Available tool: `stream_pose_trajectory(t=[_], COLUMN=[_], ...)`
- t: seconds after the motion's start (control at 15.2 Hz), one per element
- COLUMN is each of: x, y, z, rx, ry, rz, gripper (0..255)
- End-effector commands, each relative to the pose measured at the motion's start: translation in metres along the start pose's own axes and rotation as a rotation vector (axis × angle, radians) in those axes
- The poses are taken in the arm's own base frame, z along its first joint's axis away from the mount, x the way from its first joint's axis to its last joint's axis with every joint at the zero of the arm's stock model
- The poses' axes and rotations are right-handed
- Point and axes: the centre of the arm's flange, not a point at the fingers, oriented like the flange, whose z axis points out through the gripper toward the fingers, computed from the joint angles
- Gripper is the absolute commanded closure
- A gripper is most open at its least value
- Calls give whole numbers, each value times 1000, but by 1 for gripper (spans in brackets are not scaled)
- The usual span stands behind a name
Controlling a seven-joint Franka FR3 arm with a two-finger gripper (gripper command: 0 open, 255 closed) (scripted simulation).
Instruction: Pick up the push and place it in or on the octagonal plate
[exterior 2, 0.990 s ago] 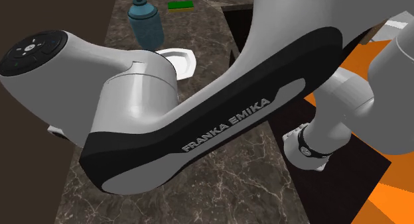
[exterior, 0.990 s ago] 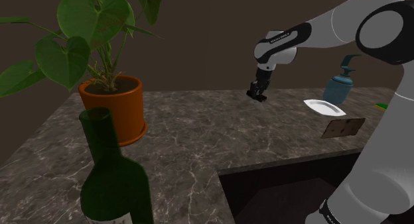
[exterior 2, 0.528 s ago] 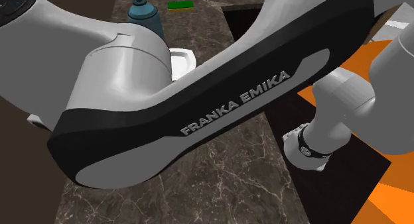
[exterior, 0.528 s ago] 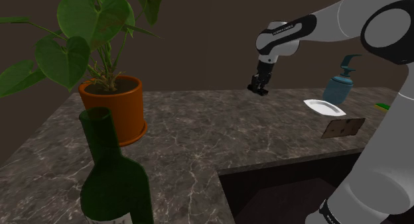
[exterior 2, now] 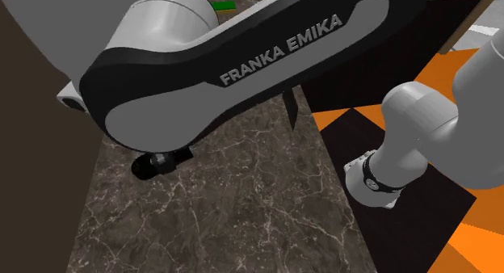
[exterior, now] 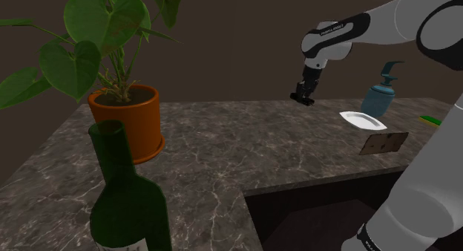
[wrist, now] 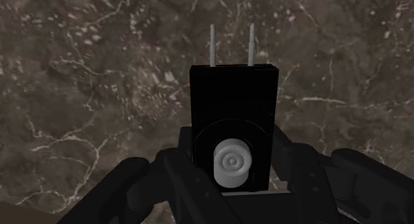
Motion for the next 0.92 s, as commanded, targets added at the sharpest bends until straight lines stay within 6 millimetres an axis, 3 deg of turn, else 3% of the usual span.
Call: stream_pose_trajectory(t=[0.0,0.86], x=[-19,-127], y=[19,153], z=[-2,-6], rx=[0,0], ry=[1,1], rz=[-2,-2], gripper=[255,255])
